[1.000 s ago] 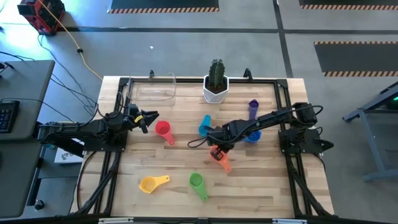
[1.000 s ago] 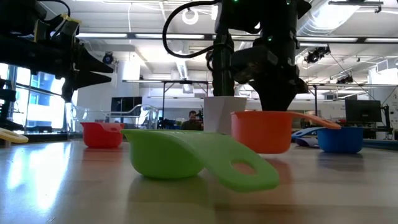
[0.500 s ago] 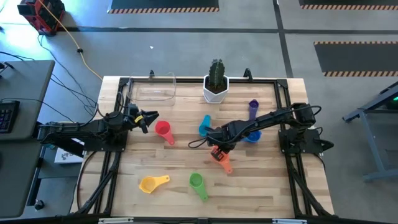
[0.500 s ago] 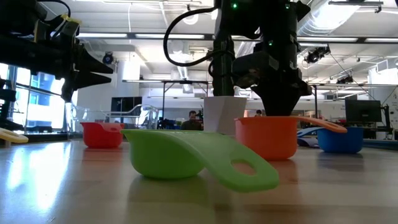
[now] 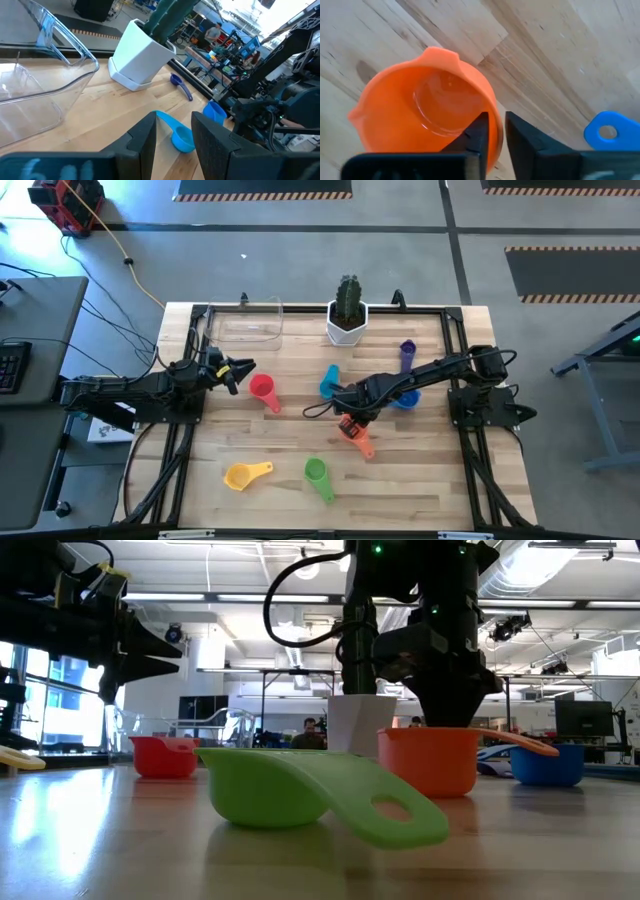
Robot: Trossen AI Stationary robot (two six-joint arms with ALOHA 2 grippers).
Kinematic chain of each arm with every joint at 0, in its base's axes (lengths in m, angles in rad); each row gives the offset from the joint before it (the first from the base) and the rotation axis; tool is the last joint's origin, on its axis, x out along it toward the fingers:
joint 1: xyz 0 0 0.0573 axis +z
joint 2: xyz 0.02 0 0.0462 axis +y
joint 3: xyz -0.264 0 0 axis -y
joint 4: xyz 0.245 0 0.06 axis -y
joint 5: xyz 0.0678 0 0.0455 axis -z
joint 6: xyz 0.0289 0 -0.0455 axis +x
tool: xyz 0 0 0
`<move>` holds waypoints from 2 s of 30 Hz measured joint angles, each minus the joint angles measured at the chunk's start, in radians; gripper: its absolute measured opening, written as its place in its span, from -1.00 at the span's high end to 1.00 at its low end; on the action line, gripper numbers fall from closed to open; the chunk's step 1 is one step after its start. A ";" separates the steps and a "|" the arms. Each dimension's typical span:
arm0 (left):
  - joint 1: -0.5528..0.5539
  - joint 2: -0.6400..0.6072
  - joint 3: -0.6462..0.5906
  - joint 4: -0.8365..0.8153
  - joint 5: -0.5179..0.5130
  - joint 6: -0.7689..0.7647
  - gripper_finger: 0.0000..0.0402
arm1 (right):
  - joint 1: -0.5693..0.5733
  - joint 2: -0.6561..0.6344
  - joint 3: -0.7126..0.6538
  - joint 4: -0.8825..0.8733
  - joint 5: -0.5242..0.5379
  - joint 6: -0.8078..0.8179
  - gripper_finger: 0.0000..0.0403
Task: Nest measuring cups in basket
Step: Stack the red measuring cup on the orange measuring cup
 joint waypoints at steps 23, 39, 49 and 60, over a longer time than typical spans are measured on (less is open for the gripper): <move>0.000 0.000 0.000 -0.002 0.001 0.107 0.43 | -0.058 -0.003 0.000 -0.002 -0.146 0.171 0.38; 0.000 0.000 0.019 -0.036 0.007 0.046 0.43 | -0.052 -0.004 0.185 -0.195 -0.035 0.191 0.38; 0.000 0.012 0.193 -0.361 0.007 -0.067 0.43 | -0.066 -0.004 0.363 -0.382 0.090 0.153 0.38; 0.000 0.193 0.397 -0.601 0.056 -0.408 0.43 | -0.101 -0.004 0.577 -0.431 0.167 0.001 0.38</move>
